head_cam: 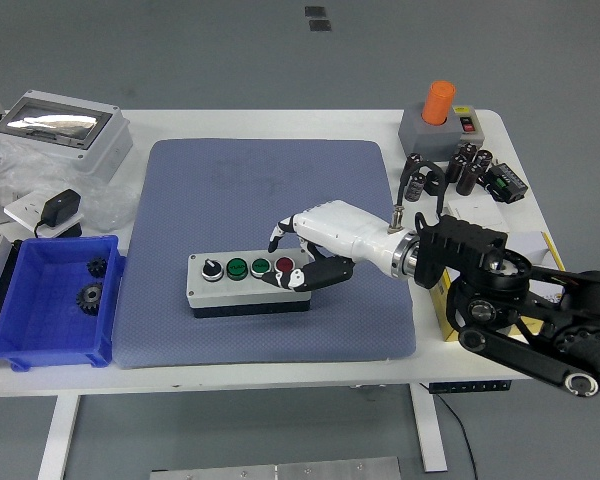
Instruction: Pick up the button,place it on the desk,press the button,press the button
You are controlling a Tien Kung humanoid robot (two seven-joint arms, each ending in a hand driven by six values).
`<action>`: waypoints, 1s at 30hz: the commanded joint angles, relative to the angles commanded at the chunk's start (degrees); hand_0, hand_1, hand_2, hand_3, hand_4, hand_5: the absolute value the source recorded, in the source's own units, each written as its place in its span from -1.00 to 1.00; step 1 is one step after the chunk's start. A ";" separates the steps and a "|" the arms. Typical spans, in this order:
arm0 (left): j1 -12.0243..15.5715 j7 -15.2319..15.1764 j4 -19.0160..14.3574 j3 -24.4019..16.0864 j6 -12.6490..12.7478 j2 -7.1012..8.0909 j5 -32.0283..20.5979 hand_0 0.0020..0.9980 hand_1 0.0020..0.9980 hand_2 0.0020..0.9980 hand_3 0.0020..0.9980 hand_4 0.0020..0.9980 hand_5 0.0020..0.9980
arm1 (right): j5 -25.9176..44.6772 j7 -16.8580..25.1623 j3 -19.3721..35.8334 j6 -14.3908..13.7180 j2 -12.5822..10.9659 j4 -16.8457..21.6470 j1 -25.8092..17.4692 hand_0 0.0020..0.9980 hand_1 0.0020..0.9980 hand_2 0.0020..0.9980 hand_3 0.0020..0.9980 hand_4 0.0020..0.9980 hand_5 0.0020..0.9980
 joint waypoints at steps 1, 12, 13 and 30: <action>-0.01 0.00 -0.01 -0.05 -0.03 0.01 0.07 0.37 0.32 0.21 0.50 0.77 0.35 | -0.31 -0.07 -0.32 -0.19 0.48 -0.64 0.15 -0.91 -0.93 -0.70 0.40 0.15 0.57; -0.02 -0.43 0.04 -0.28 -0.16 -0.11 0.23 0.36 0.32 0.18 0.49 0.78 0.39 | -2.47 -0.15 -1.86 -1.99 1.74 -4.49 -0.92 -0.94 -0.95 -0.72 0.42 0.12 0.74; -0.02 -0.52 0.06 -0.31 -0.17 -0.11 0.22 0.36 0.32 0.18 0.49 0.78 0.39 | -2.63 -0.13 -1.90 -2.10 1.68 -4.66 -1.12 -0.94 -0.95 -0.72 0.42 0.12 0.74; -0.06 -2.02 0.23 -0.92 0.32 -0.14 0.69 0.35 0.31 0.18 0.49 0.81 0.42 | -1.33 2.07 -0.62 -4.69 0.48 -4.55 -3.57 -0.94 -0.95 -0.73 0.40 0.08 0.67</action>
